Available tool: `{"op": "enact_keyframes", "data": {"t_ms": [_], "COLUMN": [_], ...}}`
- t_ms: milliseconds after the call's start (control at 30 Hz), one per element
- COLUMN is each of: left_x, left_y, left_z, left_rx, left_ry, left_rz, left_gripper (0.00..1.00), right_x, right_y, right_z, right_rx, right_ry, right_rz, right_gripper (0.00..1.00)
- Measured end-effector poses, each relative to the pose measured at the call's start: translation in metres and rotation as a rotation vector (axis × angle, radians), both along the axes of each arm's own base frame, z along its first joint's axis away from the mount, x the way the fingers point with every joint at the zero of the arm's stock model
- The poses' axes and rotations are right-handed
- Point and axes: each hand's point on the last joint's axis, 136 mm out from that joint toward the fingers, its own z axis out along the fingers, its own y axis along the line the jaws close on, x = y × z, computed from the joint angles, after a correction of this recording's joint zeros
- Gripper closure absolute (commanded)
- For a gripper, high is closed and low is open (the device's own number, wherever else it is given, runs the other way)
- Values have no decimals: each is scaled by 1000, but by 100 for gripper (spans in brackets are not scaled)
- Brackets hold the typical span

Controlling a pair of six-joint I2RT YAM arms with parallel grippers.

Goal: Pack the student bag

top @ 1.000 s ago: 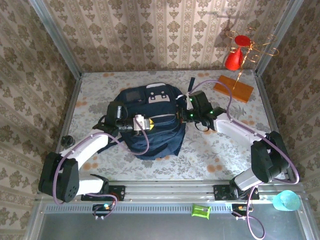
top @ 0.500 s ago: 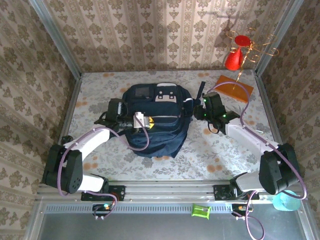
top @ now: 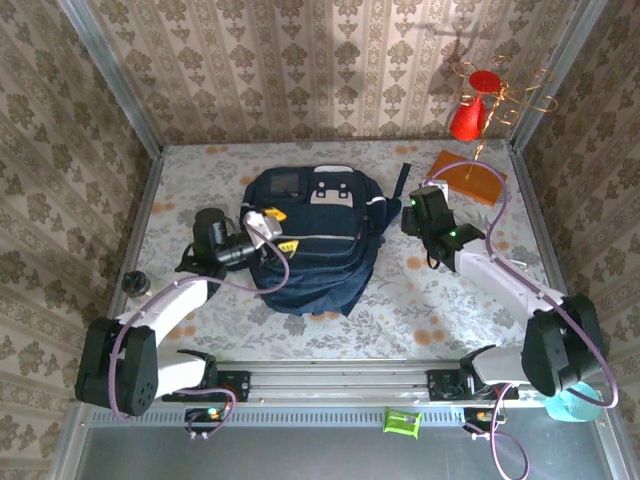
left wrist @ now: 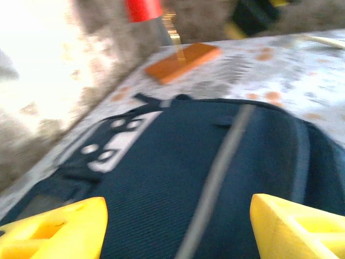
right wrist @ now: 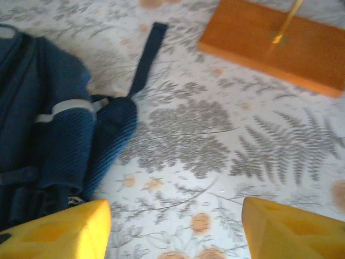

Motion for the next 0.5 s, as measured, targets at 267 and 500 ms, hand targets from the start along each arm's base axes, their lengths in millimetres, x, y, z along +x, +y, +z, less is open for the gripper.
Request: {"op": "enact_keyframes", "data": {"t_ms": [267,500], "left_x": [67,80], "left_y": [109,173], "left_z": [4,-17], "left_rx": [-212,-204], "left_ry": [135,155], "left_rz": [647,978], "left_gripper": [13,0], "right_x": [-16,-23], "right_y": [-45,-77], "right_z": [6,-18], "right_rx": [-79,-121], "right_ry": [-83,-85], "right_rz": [-128,-218], "right_gripper": [6,0]}}
